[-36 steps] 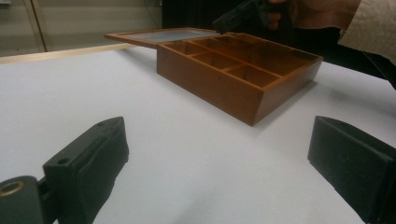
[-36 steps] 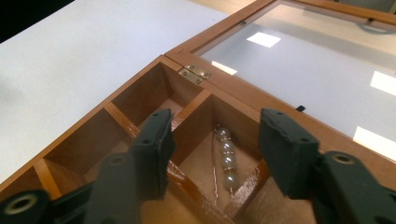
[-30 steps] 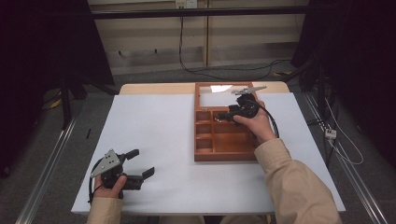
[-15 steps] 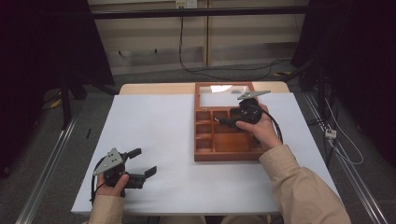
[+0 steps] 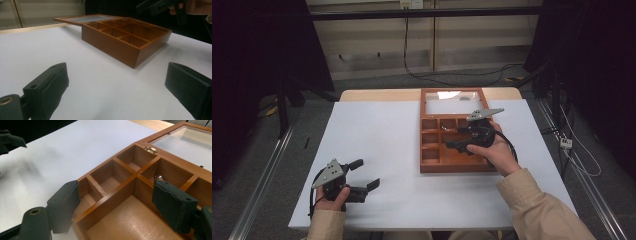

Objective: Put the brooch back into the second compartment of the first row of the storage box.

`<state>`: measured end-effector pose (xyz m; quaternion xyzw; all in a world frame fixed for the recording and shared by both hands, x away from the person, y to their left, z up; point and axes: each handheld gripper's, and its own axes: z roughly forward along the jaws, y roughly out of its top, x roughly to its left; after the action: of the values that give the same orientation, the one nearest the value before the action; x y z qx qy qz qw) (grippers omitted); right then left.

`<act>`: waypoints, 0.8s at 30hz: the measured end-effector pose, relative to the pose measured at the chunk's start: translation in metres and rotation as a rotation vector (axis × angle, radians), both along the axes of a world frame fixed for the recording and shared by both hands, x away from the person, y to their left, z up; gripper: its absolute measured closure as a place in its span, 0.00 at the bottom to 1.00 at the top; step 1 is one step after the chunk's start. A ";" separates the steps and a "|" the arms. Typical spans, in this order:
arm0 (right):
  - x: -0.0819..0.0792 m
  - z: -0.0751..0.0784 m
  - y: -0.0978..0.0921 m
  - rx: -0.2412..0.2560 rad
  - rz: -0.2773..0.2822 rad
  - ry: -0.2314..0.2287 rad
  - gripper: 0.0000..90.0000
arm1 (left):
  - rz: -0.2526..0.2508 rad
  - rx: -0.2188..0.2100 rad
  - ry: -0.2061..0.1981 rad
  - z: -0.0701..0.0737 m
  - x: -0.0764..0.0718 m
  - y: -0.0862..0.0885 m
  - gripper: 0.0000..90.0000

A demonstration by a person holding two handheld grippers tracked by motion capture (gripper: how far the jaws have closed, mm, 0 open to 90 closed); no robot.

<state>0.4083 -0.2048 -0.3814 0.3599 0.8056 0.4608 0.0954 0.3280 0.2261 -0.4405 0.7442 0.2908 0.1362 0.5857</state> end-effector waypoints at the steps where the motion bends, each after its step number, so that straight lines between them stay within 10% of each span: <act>1: -0.003 0.000 -0.001 0.003 0.001 -0.001 0.24 | 0.000 0.000 0.001 0.000 0.000 0.000 0.05; 24: -0.057 -0.018 -0.014 -0.007 0.055 -0.020 0.24 | 0.002 0.005 0.000 0.000 -0.001 -0.001 0.05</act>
<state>0.3512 -0.2188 -0.3999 0.3327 0.8159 0.4638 0.0923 0.3275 0.2249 -0.4409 0.7454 0.2914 0.1375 0.5835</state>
